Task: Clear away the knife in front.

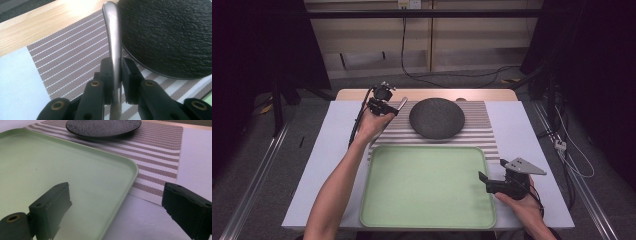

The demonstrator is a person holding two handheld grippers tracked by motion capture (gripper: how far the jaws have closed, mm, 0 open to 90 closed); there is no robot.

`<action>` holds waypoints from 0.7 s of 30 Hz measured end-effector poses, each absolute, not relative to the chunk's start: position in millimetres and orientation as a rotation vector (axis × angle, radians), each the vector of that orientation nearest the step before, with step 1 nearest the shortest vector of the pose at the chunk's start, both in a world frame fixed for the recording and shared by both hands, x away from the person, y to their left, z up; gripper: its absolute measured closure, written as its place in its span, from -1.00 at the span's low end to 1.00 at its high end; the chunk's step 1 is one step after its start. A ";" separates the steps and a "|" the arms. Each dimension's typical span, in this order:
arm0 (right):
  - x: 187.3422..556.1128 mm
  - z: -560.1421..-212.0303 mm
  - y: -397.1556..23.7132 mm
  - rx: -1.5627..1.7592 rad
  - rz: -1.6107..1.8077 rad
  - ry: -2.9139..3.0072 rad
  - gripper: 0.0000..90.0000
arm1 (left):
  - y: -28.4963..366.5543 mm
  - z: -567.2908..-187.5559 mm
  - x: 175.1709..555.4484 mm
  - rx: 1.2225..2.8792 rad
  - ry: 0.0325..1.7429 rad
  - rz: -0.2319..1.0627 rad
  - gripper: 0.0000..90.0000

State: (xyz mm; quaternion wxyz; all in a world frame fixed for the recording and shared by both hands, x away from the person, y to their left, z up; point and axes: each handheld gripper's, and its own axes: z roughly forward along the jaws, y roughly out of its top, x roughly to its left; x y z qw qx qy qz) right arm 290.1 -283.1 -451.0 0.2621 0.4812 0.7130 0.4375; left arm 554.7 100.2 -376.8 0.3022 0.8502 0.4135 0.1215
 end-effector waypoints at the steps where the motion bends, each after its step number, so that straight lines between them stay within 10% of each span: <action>1: 290.0 -450.9 -283.1 1.302 1.183 1.929 -0.81 | 100.4 -375.9 553.0 2.253 1.096 0.324 0.77; 21: 289.7 -450.8 -282.6 1.304 1.179 1.930 -0.82 | 89.2 -357.3 511.6 2.290 0.979 0.342 0.77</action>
